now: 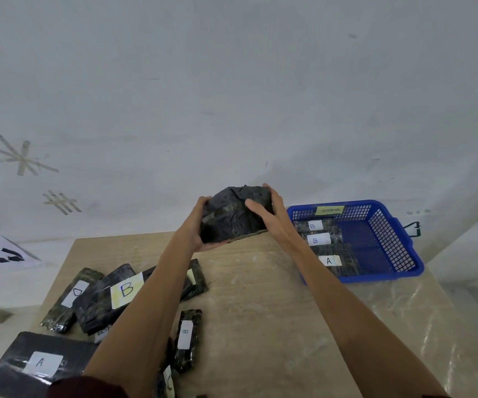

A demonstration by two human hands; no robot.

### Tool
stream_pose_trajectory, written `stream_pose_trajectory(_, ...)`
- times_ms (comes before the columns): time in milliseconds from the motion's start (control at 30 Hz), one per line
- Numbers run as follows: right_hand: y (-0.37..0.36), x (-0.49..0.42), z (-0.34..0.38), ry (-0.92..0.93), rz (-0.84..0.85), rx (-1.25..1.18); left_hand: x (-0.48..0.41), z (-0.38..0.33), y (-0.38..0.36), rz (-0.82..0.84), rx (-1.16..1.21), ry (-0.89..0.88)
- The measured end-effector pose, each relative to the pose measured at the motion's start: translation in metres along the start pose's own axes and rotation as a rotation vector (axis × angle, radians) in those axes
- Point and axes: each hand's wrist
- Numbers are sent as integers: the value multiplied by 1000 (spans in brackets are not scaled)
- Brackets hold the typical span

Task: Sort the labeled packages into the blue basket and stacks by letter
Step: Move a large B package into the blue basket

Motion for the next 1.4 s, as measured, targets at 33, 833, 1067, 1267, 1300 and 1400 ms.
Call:
stream_pose_trajectory(33, 1, 0, -3, -10, 12, -32, -2, 1, 1, -2, 2, -6)
stream_pose_trajectory(833, 16, -12, -6, -210, -86, -250, -20, 18, -6, -126, 128, -78)
stream_pose_trajectory(1067, 20, -11, -6, -191, -80, -270, -16, 17, -9, -121, 130, -67)
stream_pose_trajectory(1267, 23, -9, -7, -137, -27, -263, -14, 11, -10, -104, 131, -93)
stream_pose_trajectory(1300, 23, -9, -6, -130, -14, -258, -16, 11, -9, -103, 132, -83)
stream_pose_trajectory(1400, 22, -10, -2, -134, 19, -205, -12, 13, -8, -103, 161, -87)
Point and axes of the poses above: each hand's wrist, its own x-axis away from the middle knuckle, its own y-axis out of the back of the hand, z = x × y, and after that the axes turned 14 degrees about -x, right-handed
